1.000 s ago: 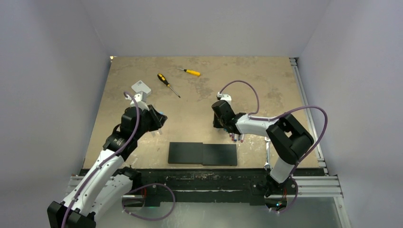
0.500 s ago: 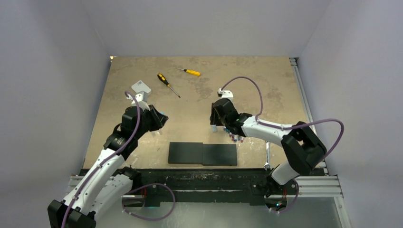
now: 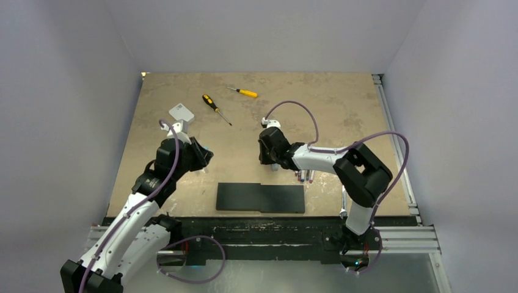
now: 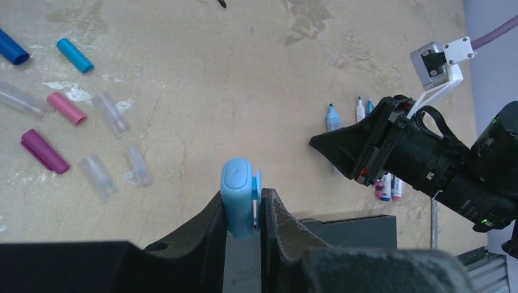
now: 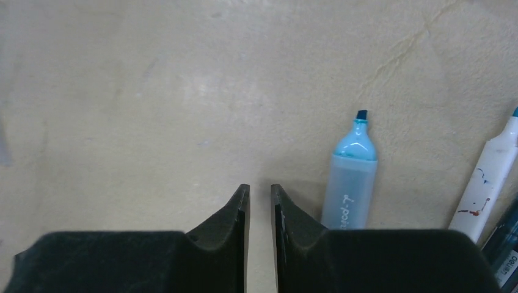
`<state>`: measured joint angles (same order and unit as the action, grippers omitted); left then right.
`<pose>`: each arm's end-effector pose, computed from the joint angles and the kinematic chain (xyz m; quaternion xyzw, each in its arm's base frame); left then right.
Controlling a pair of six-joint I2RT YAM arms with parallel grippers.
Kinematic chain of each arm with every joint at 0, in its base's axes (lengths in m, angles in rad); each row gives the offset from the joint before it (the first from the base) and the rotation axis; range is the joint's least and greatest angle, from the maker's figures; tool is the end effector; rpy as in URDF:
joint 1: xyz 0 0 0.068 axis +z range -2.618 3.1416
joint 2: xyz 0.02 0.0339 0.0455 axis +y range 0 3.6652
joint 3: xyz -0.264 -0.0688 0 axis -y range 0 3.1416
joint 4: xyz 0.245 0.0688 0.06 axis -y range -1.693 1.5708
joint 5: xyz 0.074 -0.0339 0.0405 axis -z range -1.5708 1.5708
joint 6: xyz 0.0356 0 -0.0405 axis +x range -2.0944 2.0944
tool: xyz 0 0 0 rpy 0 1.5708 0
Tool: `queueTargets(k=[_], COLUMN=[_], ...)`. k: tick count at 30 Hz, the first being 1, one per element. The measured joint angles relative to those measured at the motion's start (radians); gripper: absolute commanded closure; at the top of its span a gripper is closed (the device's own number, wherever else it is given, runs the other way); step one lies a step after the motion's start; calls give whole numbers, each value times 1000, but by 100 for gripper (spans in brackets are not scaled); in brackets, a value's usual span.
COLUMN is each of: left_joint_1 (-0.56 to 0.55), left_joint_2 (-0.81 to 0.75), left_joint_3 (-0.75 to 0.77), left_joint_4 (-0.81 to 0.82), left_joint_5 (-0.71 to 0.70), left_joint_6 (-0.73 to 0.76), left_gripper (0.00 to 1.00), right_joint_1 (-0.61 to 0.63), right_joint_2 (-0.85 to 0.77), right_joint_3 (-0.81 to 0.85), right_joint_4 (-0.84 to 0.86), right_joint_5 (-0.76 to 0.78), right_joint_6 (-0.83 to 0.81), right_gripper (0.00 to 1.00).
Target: Open the pen caps
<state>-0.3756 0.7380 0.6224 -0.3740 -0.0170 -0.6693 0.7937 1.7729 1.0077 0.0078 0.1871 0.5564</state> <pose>0.1599 -0.0624 0.2709 -0.1298 0.8475 -0.2505 0.4496 0.2645 0.2595 0.1708 -0.0715 0.9124 0.1792 0.3611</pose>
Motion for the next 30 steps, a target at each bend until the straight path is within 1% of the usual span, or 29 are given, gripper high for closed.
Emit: queueTargets(k=[3, 9, 15, 24, 25, 26, 30], left_joint_1=[0, 0, 0, 0, 0, 0, 0], left_joint_2=[0, 3, 18, 43, 47, 50, 78], left_joint_3=[0, 0, -15, -16, -16, -16, -16], left_joint_4=[-24, -39, -39, -38, -38, -38, -34], left_joint_5=[-26, -57, -71, -86, -88, -89, -101], left_joint_6=[0, -4, -24, -31, -35, -37, -51], left_gripper=[100, 100, 100, 100, 100, 100, 100], right_joint_1=[-22, -81, -100, -100, -100, -100, -100], right_joint_2=[44, 35, -7, -101, -107, -123, -218], right_joint_3=[0, -27, -84, -172, -174, -183, -219], right_joint_4=[-8, 29, 49, 32, 32, 39, 84], right_joint_5=[3, 5, 13, 35, 35, 32, 2], right_joint_6=[1, 0, 0, 0, 0, 0, -37], right_gripper=[80, 80, 80, 80, 72, 67, 51])
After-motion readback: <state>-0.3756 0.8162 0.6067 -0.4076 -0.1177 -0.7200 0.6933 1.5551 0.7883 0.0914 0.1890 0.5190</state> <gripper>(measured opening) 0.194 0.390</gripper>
